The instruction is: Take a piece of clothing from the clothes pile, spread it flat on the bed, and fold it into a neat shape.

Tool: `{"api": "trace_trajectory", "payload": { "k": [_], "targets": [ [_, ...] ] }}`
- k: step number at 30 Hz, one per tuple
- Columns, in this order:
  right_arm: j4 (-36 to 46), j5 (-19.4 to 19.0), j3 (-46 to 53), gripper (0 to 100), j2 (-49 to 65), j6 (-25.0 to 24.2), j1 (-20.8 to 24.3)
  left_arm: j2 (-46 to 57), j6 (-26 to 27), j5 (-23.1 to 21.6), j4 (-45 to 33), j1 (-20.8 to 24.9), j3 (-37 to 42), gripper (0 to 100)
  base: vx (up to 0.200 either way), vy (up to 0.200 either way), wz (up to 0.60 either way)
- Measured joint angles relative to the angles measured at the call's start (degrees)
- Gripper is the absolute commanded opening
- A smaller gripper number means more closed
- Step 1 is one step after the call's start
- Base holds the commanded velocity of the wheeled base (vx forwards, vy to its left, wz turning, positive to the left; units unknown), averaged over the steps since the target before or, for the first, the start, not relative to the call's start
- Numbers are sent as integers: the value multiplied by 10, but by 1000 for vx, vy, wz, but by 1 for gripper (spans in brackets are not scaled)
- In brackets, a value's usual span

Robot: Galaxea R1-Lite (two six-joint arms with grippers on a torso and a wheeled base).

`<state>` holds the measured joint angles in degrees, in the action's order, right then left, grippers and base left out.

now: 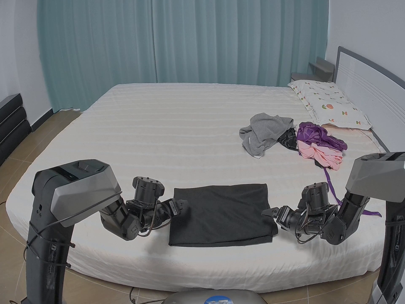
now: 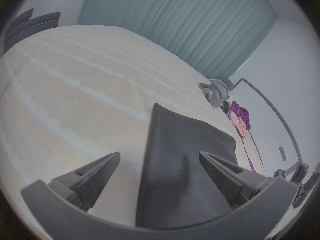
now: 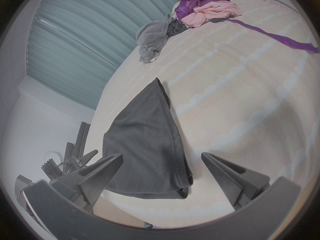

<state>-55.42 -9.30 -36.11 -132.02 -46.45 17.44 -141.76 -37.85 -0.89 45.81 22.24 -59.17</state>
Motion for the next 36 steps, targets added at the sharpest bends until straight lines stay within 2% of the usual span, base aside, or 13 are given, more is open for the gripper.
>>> {"api": "trace_trajectory", "payload": {
  "k": [10, 11, 23, 30, 36],
  "targets": [
    [-4, 1, -4, 100, -8, -6, 0, -27, -1, -7, -4, 17, -48, 100, 0, 0, 0],
    [-4, 1, -4, 100, -8, -7, 0, -30, -1, -7, -5, 18, -53, 0, 0, 0, 0],
    [-5, 6, -5, 100, -10, -13, 0, -39, -42, 8, -2, 22, -59, 0, 0, 0, 0],
    [-8, 53, -23, 100, -18, -29, -10, -34, -43, 25, 2, 22, -40, 0, 0, 0, 0],
    [-8, 62, -40, 100, -33, -55, -17, -30, -44, 28, 3, 20, -37, 0, 0, 0, 0]
  ]
}}
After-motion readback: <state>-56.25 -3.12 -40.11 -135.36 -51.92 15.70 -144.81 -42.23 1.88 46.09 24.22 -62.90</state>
